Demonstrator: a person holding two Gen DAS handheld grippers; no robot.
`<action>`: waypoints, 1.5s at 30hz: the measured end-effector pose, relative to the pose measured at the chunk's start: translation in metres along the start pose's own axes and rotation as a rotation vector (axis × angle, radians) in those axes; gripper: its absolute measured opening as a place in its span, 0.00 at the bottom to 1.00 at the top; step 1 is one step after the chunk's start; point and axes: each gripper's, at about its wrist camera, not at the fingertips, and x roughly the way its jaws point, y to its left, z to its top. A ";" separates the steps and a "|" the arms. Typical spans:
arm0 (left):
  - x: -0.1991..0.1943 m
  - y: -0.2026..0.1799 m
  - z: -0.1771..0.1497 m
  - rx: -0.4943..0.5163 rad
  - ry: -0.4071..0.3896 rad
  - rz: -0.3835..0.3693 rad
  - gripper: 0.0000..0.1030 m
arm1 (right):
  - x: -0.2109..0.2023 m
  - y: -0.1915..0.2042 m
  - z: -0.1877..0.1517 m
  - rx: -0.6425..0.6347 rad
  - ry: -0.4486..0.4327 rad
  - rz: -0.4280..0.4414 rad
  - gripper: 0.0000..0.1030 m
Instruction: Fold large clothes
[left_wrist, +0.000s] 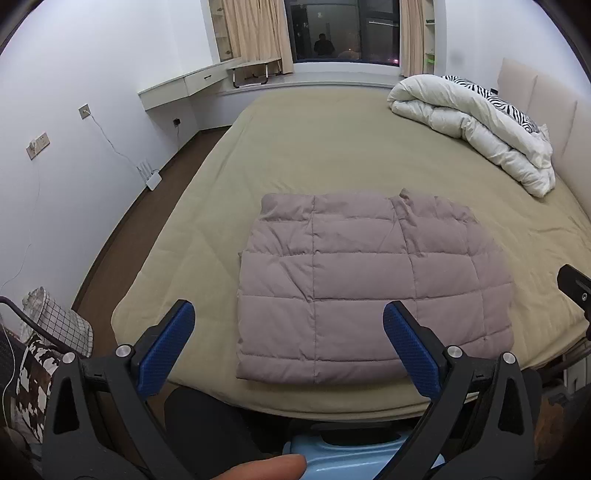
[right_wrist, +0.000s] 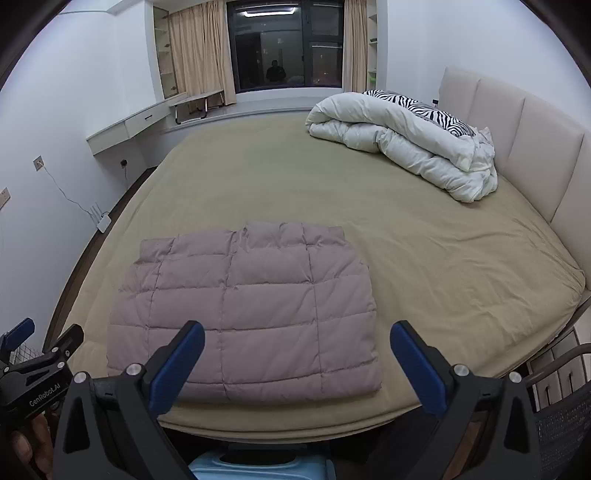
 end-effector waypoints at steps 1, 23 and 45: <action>-0.001 0.002 0.002 -0.001 0.004 -0.002 1.00 | 0.001 0.002 -0.001 -0.008 0.003 -0.007 1.00; 0.016 -0.002 -0.001 0.011 0.042 0.006 1.00 | 0.007 0.012 -0.008 -0.038 0.053 0.010 1.00; 0.017 -0.005 -0.001 0.017 0.048 0.007 1.00 | 0.008 0.013 -0.011 -0.035 0.061 0.014 1.00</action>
